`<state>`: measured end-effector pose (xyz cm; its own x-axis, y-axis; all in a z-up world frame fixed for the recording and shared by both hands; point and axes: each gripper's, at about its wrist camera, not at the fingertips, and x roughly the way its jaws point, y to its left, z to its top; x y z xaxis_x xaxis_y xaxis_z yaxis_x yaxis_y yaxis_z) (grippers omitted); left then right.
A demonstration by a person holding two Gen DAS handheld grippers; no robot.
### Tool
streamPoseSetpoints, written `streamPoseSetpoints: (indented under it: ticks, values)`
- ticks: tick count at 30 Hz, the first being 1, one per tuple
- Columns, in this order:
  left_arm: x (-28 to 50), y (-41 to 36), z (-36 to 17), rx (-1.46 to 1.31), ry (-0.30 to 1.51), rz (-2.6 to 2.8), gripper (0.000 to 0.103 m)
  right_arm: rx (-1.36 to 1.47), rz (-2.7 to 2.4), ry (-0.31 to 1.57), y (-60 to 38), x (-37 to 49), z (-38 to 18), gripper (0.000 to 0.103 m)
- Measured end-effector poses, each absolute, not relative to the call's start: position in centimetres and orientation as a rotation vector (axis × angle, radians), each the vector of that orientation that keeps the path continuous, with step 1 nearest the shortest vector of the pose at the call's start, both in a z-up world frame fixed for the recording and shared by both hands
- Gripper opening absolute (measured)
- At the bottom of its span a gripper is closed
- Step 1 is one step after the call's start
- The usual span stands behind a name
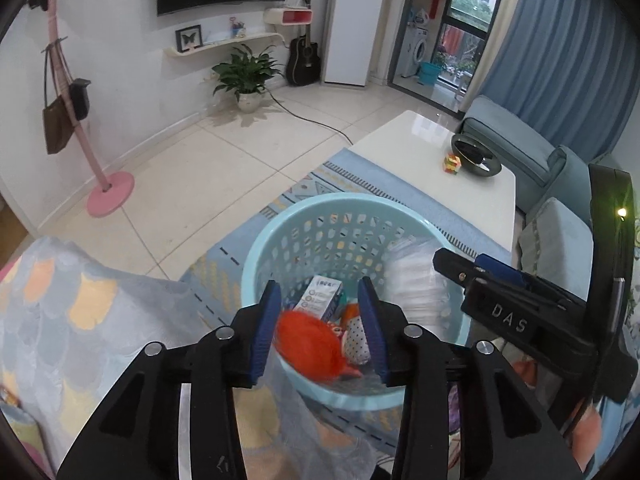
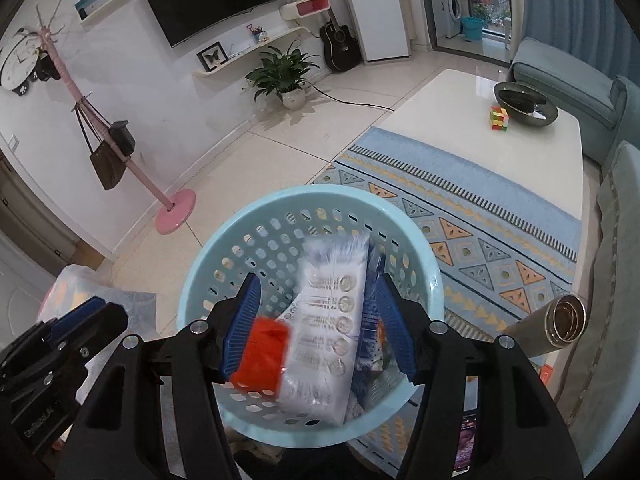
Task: Collect trash
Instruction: 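Carry the box and orange bag over the basket and open both tools, then grasp the pink bottle with the right tool while the left tool grasps the orange snack bag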
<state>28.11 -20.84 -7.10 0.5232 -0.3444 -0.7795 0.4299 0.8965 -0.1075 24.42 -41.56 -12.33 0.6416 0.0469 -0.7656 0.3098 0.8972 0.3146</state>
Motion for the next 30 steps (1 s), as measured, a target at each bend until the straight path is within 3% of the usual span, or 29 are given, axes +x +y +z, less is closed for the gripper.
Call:
streamPoseSetpoints:
  ticks: [5, 16, 30]
  values:
    - [26.8, -19.5, -5.6, 0.077, 0.878, -0.456, 0.045, 0.477, -0.137, 0.857, -41.7, 23.5, -11.7, 0.056]
    - [20.2, -12.6, 1.1, -0.012, 0.725, -0.396, 0.051, 0.439, 0.002, 0.734, -36.6, 18.6, -4.6, 0.056]
    - [13.2, 5.1, 5.1, -0.170, 0.610, -0.117, 0.052, 0.266, 0.290, 0.744, -19.4, 14.8, 0.3, 0.056]
